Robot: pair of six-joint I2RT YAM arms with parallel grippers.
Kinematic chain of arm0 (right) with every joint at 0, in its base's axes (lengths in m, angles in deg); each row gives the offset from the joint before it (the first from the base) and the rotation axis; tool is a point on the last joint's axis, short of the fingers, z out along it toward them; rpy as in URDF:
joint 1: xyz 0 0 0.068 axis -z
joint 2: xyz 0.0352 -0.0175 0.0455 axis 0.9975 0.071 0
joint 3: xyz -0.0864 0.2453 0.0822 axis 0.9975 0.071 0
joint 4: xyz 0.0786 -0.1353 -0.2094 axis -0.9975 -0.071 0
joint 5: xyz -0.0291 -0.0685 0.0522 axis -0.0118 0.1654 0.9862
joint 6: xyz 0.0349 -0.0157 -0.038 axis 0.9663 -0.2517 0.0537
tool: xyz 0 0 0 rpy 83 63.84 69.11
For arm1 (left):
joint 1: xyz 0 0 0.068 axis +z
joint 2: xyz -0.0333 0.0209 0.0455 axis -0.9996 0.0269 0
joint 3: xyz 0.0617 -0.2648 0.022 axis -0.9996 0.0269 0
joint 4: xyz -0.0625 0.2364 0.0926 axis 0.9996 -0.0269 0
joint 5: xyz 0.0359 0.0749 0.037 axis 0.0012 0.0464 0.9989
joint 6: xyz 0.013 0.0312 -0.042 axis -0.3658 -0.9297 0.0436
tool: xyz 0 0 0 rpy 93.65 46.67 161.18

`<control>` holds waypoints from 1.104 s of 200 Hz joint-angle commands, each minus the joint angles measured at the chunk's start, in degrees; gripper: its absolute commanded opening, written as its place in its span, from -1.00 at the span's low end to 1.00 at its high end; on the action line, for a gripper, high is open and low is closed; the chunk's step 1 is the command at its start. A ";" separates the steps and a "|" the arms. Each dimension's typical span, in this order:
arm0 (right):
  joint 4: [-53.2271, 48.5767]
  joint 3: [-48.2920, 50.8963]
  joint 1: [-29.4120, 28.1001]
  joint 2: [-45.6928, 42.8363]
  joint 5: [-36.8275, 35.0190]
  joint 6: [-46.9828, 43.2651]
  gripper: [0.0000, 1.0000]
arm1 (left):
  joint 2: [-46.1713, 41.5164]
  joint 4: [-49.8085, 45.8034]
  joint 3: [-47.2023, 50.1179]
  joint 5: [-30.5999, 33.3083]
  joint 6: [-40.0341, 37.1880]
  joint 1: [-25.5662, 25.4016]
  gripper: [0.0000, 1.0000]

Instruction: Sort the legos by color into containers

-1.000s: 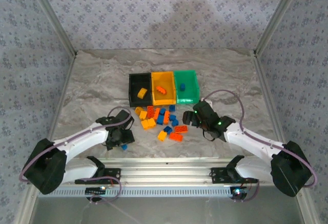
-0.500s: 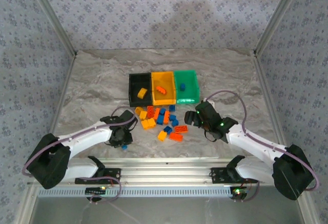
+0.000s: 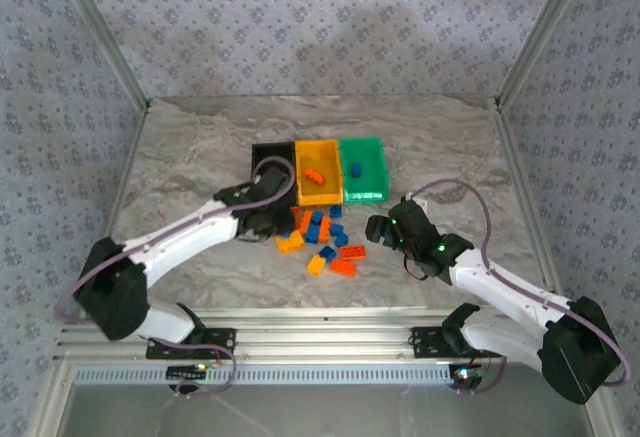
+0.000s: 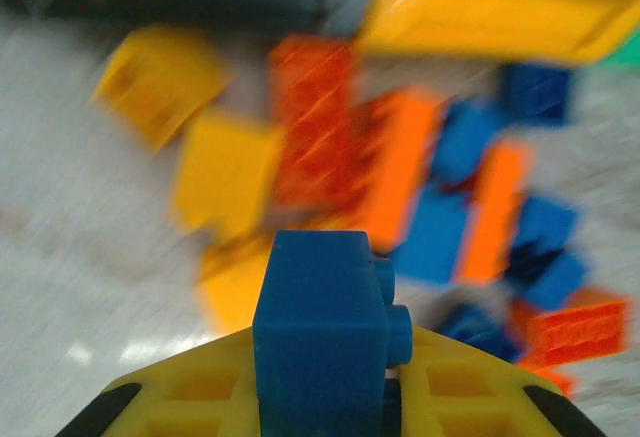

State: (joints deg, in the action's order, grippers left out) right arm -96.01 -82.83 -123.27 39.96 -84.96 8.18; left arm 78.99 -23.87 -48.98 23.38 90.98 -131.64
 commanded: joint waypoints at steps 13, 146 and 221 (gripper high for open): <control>-2.57 1.00 0.54 -0.01 -2.06 1.73 0.91 | 14.42 5.11 -19.55 -2.57 -8.10 -1.10 -0.89; -4.77 0.30 1.88 -0.44 -1.35 1.57 0.91 | 58.50 -14.97 -83.88 -5.03 -13.32 -1.09 -0.33; -4.76 -0.09 2.09 -1.77 -0.57 1.69 0.91 | 48.13 -13.08 -78.73 -6.90 -13.80 -2.41 0.41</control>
State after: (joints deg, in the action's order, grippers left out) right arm -99.55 -82.31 -121.63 38.73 -85.42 9.14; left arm 136.58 -36.76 -131.21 17.74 78.20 -132.60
